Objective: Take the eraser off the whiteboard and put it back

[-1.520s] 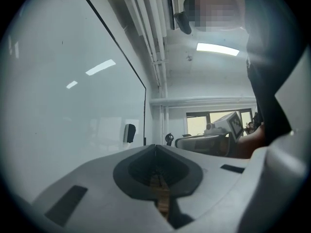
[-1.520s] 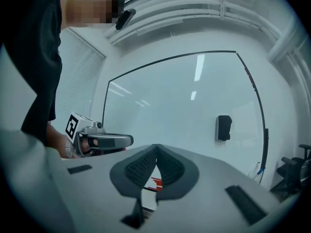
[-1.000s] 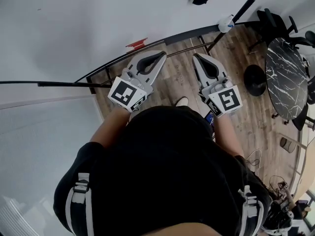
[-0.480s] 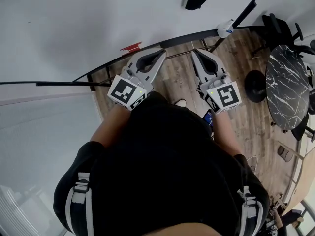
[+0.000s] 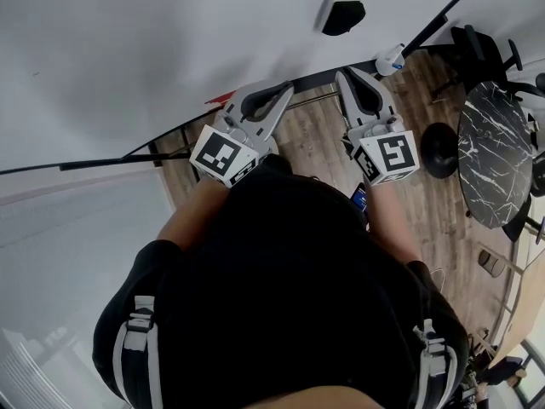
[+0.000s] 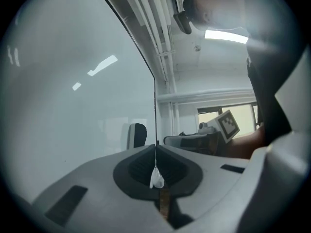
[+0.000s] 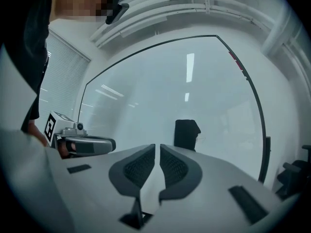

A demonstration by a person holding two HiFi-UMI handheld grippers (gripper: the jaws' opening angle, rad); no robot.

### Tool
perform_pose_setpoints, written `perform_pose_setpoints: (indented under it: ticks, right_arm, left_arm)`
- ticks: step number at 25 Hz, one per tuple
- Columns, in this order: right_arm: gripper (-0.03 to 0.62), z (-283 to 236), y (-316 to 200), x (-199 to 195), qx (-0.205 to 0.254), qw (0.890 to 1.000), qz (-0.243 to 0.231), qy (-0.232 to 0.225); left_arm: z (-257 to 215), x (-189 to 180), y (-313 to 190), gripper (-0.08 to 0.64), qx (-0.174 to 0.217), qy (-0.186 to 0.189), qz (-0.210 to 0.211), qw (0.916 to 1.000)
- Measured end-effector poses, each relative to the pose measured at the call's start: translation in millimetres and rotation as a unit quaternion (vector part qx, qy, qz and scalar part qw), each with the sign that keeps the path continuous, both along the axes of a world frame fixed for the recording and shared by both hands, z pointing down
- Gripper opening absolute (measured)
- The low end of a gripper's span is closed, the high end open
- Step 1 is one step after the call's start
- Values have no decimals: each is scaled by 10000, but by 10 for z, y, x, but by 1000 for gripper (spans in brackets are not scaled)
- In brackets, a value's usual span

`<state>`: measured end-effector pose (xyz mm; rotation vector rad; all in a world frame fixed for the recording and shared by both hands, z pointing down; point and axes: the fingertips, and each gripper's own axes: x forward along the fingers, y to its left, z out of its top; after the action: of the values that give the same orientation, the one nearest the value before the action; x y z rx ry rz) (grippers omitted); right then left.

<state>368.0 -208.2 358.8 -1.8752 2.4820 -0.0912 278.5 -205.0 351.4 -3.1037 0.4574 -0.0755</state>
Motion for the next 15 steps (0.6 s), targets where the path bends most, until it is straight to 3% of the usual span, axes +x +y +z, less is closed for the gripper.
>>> perform_pose_setpoints:
  ticks: [12,15]
  right_arm:
    - [276,103,-817,531,-280,9940,1010,-311]
    - [310,125,-950,569,-337,9931,1080,-317]
  left_arm:
    - [31,338,-552,6,-120,57,492,9987]
    - [62,383,-604,6,-171,66,584,9981]
